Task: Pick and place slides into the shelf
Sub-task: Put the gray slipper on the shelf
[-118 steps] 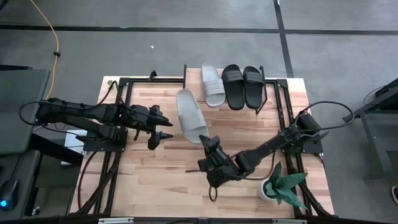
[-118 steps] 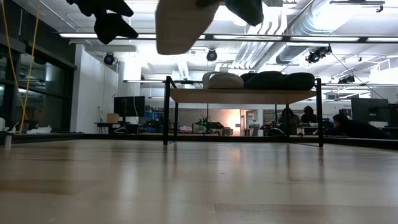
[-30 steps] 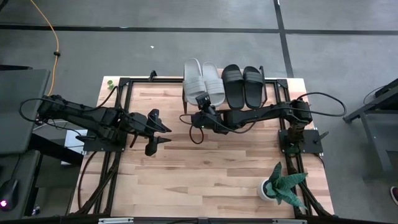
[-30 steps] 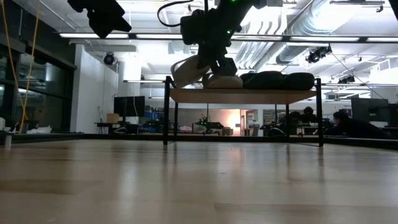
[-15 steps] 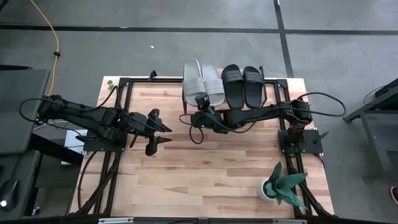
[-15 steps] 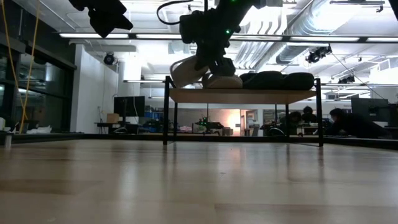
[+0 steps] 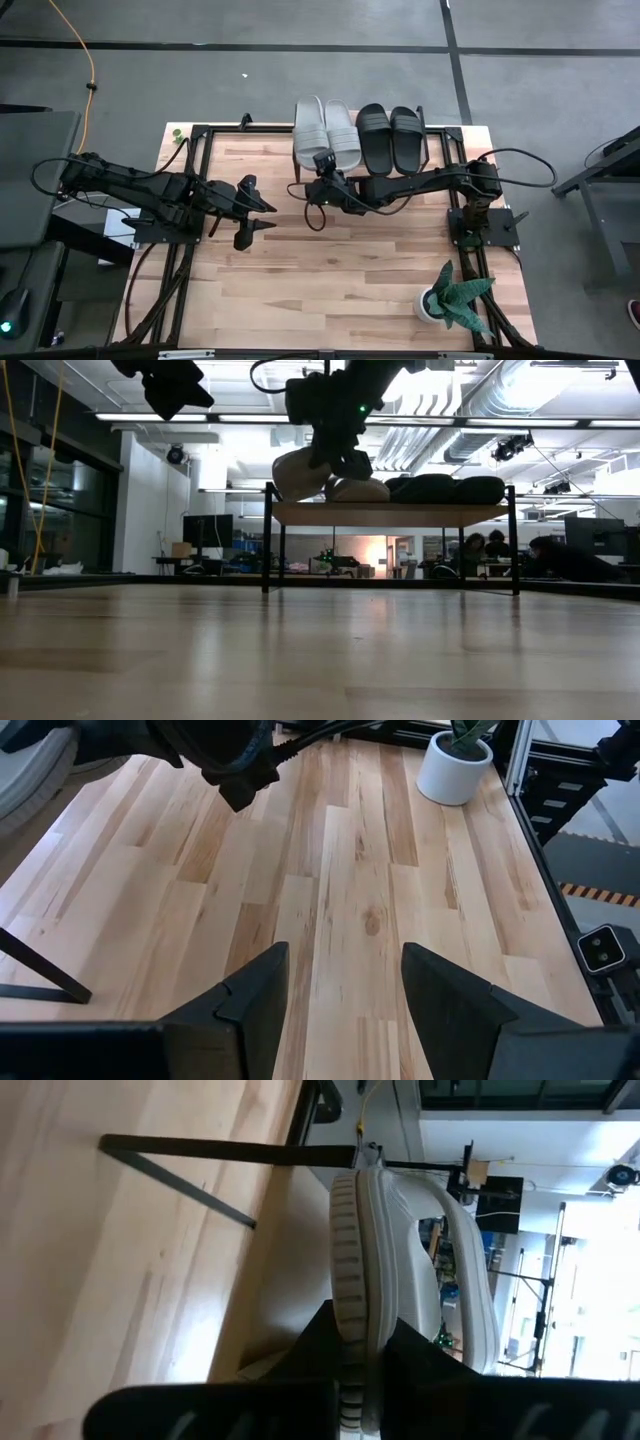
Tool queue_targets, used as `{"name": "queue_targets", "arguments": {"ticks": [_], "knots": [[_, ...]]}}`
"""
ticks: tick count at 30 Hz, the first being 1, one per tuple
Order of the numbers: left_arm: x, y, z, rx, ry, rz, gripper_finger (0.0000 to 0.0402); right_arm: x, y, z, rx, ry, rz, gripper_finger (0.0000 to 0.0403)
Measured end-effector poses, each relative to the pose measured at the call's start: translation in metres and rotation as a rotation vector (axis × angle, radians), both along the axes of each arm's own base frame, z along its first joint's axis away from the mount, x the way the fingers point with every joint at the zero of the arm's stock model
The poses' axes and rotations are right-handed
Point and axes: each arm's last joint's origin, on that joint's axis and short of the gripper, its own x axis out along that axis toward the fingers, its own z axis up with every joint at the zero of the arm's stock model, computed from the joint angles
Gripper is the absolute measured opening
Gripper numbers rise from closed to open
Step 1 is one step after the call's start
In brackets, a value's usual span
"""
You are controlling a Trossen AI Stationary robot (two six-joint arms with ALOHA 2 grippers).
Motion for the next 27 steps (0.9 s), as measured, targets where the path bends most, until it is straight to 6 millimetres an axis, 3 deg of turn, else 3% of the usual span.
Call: {"name": "queue_targets", "arguments": {"ticks": [27], "knots": [[0.0001,0.0000,0.0000,0.000,-0.001,0.000,0.0182,-0.0088,-0.0048,-0.0053,-0.067,0.058,-0.128,0.0001]]}}
